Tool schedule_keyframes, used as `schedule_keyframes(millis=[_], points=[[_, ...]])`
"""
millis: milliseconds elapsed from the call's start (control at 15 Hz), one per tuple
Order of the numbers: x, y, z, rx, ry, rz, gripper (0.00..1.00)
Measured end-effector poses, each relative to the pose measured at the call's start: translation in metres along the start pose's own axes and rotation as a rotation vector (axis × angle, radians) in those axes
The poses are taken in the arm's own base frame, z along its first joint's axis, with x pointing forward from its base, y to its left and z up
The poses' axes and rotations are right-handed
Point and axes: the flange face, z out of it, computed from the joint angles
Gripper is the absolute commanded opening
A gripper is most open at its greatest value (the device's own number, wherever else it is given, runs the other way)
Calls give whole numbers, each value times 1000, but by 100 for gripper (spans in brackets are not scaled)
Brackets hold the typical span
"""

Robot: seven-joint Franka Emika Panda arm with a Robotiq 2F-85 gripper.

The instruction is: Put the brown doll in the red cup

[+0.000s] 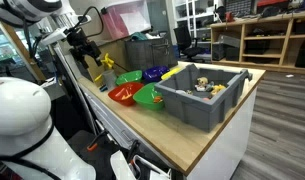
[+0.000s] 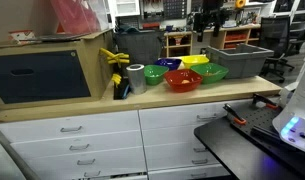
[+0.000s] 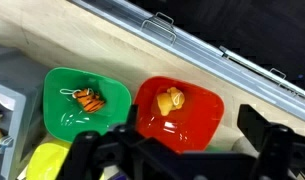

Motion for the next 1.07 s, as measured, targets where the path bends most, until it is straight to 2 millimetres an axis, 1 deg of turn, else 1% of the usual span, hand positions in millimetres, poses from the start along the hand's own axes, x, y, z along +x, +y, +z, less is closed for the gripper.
schedule_keyframes(millis=[800,933,1067], points=[[0,0,0,-2,1,-1,100],[3,4,-4,-4,10,3,100],[12,17,-11,-4,33,28,100]])
